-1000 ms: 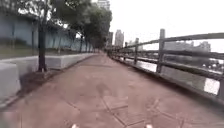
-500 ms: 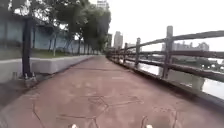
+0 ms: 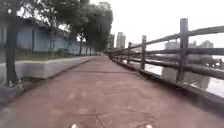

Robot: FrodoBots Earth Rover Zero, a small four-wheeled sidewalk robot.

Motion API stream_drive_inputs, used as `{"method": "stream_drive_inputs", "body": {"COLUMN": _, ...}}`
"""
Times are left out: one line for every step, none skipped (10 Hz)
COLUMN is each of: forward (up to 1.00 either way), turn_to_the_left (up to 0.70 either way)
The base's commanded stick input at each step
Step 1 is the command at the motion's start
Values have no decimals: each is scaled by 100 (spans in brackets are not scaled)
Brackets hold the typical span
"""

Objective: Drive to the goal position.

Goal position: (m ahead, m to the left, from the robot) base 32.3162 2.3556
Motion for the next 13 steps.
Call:
{"method": "stream_drive_inputs", "body": {"forward": 100, "turn_to_the_left": 0}}
{"method": "stream_drive_inputs", "body": {"forward": 100, "turn_to_the_left": 0}}
{"method": "stream_drive_inputs", "body": {"forward": 100, "turn_to_the_left": 0}}
{"method": "stream_drive_inputs", "body": {"forward": 100, "turn_to_the_left": 0}}
{"method": "stream_drive_inputs", "body": {"forward": 100, "turn_to_the_left": 0}}
{"method": "stream_drive_inputs", "body": {"forward": 100, "turn_to_the_left": 0}}
{"method": "stream_drive_inputs", "body": {"forward": 100, "turn_to_the_left": 0}}
{"method": "stream_drive_inputs", "body": {"forward": 100, "turn_to_the_left": 0}}
{"method": "stream_drive_inputs", "body": {"forward": 100, "turn_to_the_left": 0}}
{"method": "stream_drive_inputs", "body": {"forward": 100, "turn_to_the_left": 0}}
{"method": "stream_drive_inputs", "body": {"forward": 100, "turn_to_the_left": 0}}
{"method": "stream_drive_inputs", "body": {"forward": 100, "turn_to_the_left": 0}}
{"method": "stream_drive_inputs", "body": {"forward": 100, "turn_to_the_left": 0}}
